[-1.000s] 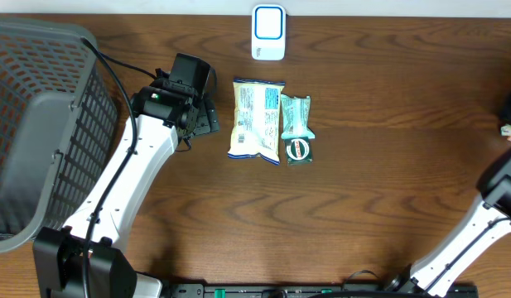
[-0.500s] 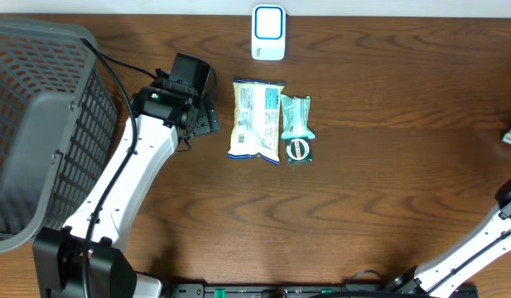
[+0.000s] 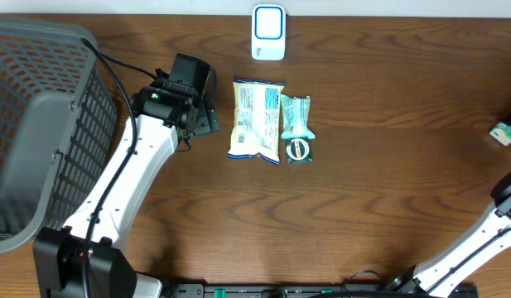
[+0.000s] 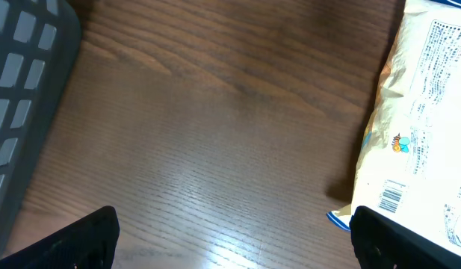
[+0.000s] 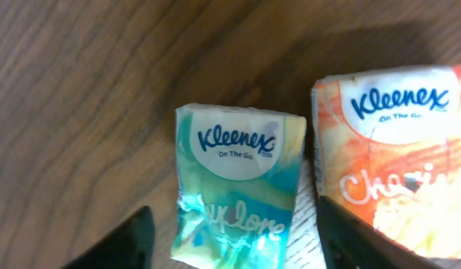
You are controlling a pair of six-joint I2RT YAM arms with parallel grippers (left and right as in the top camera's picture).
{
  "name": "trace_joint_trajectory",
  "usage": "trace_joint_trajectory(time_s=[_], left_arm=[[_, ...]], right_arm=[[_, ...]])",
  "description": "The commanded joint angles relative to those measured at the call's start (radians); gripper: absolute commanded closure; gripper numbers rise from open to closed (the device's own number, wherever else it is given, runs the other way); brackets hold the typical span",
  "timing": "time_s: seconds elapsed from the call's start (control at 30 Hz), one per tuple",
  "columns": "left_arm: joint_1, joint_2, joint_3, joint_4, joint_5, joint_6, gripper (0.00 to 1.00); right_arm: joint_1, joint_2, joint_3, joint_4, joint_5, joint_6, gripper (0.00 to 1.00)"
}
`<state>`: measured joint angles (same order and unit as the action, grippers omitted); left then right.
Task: Scan the item barcode
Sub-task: 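Carry the teal pack right and drop it onto the orange pack, then return the right gripper over the light-green wipes pack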
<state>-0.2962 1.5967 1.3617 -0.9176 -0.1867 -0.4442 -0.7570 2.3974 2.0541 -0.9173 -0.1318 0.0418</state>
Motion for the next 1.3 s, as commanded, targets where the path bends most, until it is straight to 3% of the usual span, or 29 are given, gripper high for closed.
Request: trace_joint_trajectory(time_s=[0.0,0.1,0.33,0.5,0.63,0.8,0.9,1.0,1.17,1.27], left_arm=[[0.002,-0.009,0.005,-0.005,-0.016,0.006,0.02],[0.002,-0.009,0.005,-0.005,-0.016,0.006,0.02],[0.002,-0.009,0.005,-0.005,-0.016,0.006,0.02],[0.002,-0.009,0.005,-0.005,-0.016,0.006,0.02],[0.002,-0.009,0.005,-0.005,-0.016,0.006,0.02],[0.002,-0.009,0.005,-0.005,-0.016,0.006,0.02],[0.002,-0.009,0.005,-0.005,-0.016,0.006,0.02],[0.002,-0.009,0.005,-0.005,-0.016,0.006,0.02],[0.002,-0.009,0.005,-0.005,-0.016,0.006,0.03],[0.002,-0.009,0.005,-0.005,-0.016,0.006,0.02]], right_arm=[[0.002,-0.037,0.012,-0.003,0.017,-0.006,0.25],[0.006,-0.037,0.012,-0.005,-0.013,-0.006,0.2],[0.037,-0.056,0.014,-0.014,-0.032,-0.047,0.22],[0.046,-0.138,0.014,-0.013,-0.005,-0.038,0.17],[0.05,-0.214,0.014,-0.012,-0.023,-0.01,0.19],[0.064,-0.284,0.014,-0.015,-0.354,0.059,0.19],[0.099,-0.292,0.014,-0.018,-0.593,0.059,0.26],[0.16,-0.289,0.012,-0.065,-0.655,0.056,0.25],[0.299,-0.271,0.012,-0.134,-0.598,-0.016,0.17],[0.393,-0.257,0.012,-0.135,-0.511,-0.017,0.03]])
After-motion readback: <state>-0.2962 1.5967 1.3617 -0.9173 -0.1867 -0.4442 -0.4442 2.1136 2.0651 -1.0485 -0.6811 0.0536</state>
